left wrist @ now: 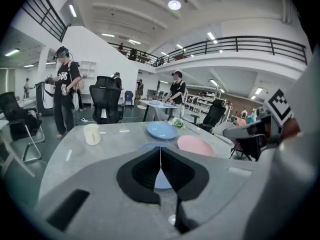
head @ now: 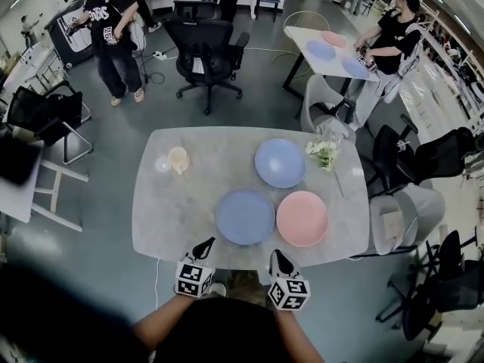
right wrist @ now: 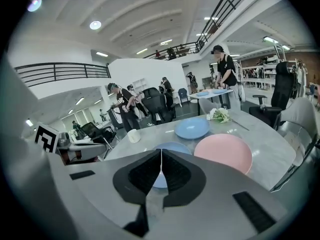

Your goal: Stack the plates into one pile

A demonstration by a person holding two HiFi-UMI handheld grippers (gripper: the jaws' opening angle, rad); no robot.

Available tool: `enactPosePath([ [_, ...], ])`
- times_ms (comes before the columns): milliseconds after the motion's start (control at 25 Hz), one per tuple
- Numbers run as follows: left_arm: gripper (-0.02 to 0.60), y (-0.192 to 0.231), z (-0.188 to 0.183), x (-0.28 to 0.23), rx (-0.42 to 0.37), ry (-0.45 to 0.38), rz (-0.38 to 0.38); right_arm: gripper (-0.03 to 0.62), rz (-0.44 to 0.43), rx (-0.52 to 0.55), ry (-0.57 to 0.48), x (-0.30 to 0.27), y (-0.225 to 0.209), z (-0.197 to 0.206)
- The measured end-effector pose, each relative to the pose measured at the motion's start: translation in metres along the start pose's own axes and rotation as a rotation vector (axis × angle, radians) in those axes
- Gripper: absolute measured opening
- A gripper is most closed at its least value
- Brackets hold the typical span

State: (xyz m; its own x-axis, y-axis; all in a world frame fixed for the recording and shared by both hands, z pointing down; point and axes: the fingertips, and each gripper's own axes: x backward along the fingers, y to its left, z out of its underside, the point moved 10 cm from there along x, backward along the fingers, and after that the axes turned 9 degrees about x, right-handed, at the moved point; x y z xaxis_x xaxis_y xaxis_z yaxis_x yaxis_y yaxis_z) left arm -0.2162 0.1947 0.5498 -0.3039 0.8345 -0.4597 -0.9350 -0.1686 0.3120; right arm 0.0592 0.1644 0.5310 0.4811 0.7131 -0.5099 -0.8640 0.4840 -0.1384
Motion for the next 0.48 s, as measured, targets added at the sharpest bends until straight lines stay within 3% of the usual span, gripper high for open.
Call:
enactPosePath([
  [240, 0.02, 0.024, 0.006, -0.064, 0.114, 0.034, -0.121, 0.014, -0.021, 0.019, 0.104, -0.062, -0.036, 0.015],
  [360, 0.031, 0.039, 0.008, -0.095, 0.146, 0.093, -0.155, 0.014, -0.028, -0.015, 0.162, -0.088, -0.053, 0.03],
  [480, 0.123, 0.053, 0.019, -0.133, 0.157, 0.214, -0.145, 0.014, -0.028, -0.069, 0.236, -0.114, -0.07, 0.049],
])
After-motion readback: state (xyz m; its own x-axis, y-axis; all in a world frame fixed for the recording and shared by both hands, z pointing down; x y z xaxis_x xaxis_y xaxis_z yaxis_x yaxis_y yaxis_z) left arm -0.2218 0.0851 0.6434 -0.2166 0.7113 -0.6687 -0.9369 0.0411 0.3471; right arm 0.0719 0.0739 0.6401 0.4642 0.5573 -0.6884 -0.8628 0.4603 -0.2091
